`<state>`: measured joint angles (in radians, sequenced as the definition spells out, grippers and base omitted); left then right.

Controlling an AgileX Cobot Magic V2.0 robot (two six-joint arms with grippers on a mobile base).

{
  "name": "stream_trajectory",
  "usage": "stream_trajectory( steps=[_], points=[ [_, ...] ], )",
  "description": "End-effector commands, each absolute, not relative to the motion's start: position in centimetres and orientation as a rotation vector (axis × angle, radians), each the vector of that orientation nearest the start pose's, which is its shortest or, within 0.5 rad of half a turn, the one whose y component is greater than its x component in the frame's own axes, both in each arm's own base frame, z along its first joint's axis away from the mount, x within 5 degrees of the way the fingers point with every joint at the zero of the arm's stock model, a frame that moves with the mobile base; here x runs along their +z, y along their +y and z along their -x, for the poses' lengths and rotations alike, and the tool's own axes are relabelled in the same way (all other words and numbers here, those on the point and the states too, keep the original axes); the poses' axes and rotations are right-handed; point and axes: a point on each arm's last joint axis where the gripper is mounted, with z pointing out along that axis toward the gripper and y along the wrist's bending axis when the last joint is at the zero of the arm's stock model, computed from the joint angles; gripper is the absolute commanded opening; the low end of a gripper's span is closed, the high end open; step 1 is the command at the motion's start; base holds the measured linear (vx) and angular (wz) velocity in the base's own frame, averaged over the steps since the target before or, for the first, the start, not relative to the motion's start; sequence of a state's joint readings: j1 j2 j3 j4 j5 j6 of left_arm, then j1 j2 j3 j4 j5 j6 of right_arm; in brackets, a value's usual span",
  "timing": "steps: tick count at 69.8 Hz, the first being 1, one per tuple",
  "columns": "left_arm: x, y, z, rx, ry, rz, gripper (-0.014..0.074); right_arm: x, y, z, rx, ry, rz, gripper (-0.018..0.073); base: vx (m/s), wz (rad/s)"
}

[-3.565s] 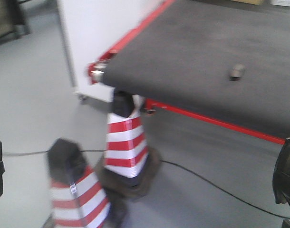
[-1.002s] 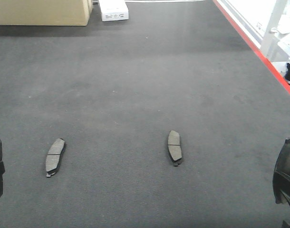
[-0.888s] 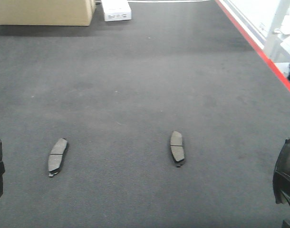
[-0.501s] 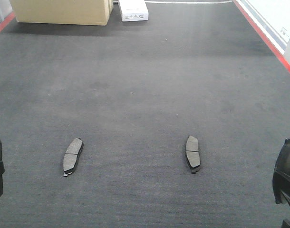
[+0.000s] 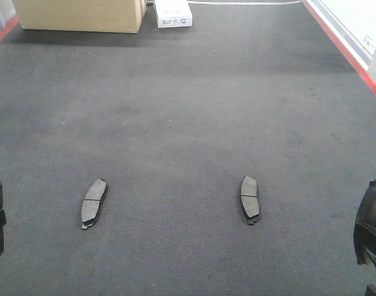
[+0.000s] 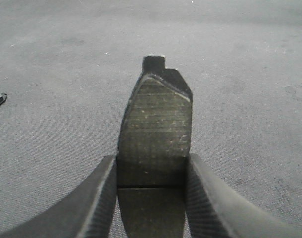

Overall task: Move and align brake pads A on conveyor
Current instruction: 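Approach the two placed pads on the belt, holding pads in both grippers, then lower the left gripper's pad onto the belt between the placed pads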

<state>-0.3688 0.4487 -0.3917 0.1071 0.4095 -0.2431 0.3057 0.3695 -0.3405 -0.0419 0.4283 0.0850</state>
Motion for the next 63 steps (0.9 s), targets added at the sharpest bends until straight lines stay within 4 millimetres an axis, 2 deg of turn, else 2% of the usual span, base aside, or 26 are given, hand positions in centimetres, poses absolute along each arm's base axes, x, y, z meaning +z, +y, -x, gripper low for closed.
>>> stream_trajectory(
  steps=[1, 25, 32, 42, 51, 63],
  points=[
    [29.3, -3.3, -9.4, -0.33, 1.83, -0.187, 0.0057, 28.4, 2.5, -8.4, 0.219, 1.803, 0.236, 0.0025, 0.0, 0.0],
    [29.7, -3.4, -9.5, -0.352, 1.79, -0.178, 0.0057, 28.4, 2.5, -8.4, 0.219, 1.803, 0.236, 0.0025, 0.0, 0.0],
    [29.6, -3.7, -10.1, -0.346, 1.809, -0.184, 0.0057, 28.4, 2.5, -8.4, 0.219, 1.803, 0.236, 0.0025, 0.0, 0.0],
    [29.9, -4.7, -12.8, -0.308, 1.886, -0.228, 0.0057, 28.4, 2.5, -8.4, 0.219, 1.803, 0.236, 0.0025, 0.0, 0.0],
    [30.4, -6.2, -16.4, -0.267, 1.962, -0.282, 0.0057, 28.4, 2.5, -8.4, 0.219, 1.803, 0.236, 0.0025, 0.0, 0.0],
    [29.9, -9.6, -21.1, -0.257, 2.061, -0.409, 0.0057, 28.4, 2.5, -8.4, 0.219, 1.803, 0.236, 0.0025, 0.0, 0.0]
  ],
)
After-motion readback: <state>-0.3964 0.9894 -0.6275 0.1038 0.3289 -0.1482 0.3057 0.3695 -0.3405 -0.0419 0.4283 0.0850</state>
